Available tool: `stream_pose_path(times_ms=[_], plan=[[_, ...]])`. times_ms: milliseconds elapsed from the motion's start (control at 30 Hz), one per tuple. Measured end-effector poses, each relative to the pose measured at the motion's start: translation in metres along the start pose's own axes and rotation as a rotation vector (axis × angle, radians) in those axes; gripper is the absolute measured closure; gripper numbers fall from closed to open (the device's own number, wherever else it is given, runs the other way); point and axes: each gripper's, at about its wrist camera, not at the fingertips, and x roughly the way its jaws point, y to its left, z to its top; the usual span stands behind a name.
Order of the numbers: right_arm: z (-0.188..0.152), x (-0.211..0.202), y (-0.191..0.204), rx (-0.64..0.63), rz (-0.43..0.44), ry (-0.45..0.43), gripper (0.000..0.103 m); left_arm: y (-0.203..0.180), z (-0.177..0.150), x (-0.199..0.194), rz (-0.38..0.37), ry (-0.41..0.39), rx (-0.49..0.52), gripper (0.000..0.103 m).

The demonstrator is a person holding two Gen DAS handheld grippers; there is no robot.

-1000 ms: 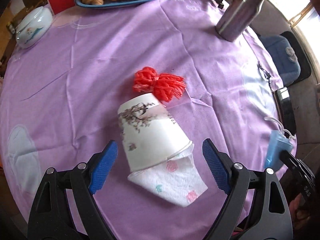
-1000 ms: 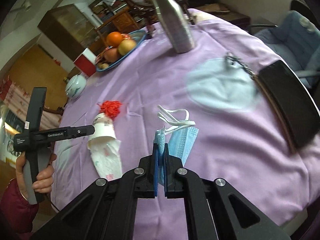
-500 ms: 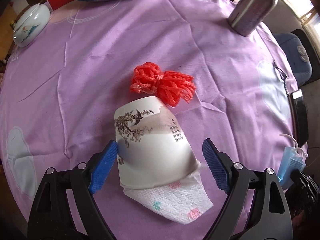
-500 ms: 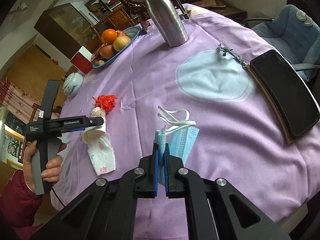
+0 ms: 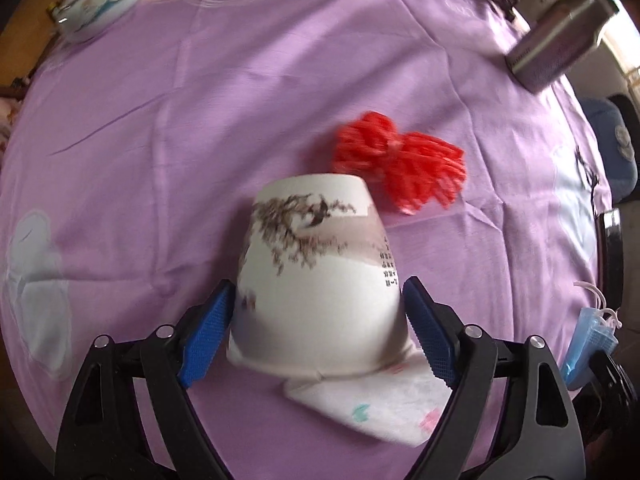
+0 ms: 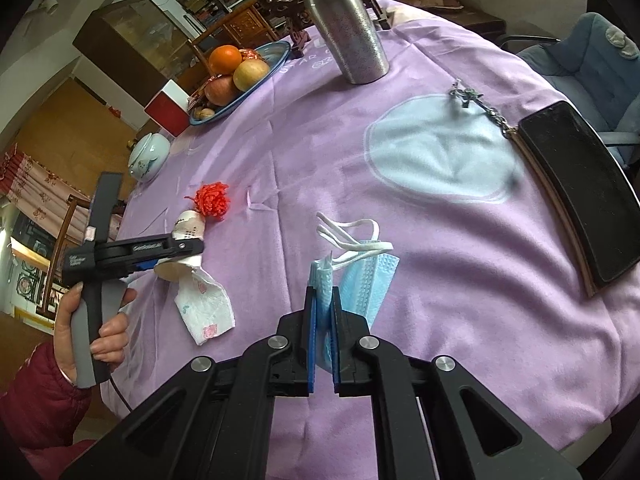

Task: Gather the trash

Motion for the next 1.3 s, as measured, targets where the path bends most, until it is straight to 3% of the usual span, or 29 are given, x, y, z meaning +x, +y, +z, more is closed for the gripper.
stream_pose_path(times_ms=[333, 667, 733, 867, 1000, 1133, 1200, 1300], plan=[[0.005, 0.019, 0.034, -0.084, 0.047, 0.038, 0.093, 0.064, -0.034, -0.047, -0.017, -0.073, -0.127, 0.022], [0.001, 0.042, 0.057, -0.15, 0.05, 0.105, 0.088, 0.081, -0.075, -0.04, 0.028, -0.022, -0.15, 0.022], [-0.002, 0.046, 0.057, -0.154, 0.046, 0.122, 0.085, 0.079, -0.081, -0.037, 0.048, -0.013, -0.135, 0.022], [-0.007, 0.056, 0.054, -0.146, 0.022, 0.151, 0.064, 0.071, -0.085, -0.032, 0.099, -0.011, -0.098, 0.021], [-0.008, 0.064, 0.049, -0.129, 0.011, 0.171, 0.057, 0.062, -0.086, -0.03, 0.144, -0.019, -0.059, 0.021], [-0.009, 0.072, 0.047, -0.134, -0.007, 0.185, 0.059, 0.057, -0.087, -0.03, 0.165, -0.033, -0.044, 0.022], [-0.01, 0.072, 0.047, -0.14, -0.006, 0.185, 0.084, 0.047, -0.084, -0.03, 0.174, -0.049, -0.035, 0.023], [-0.009, 0.069, 0.05, -0.151, -0.013, 0.175, 0.09, 0.042, -0.086, -0.038, 0.183, -0.084, -0.026, 0.024]])
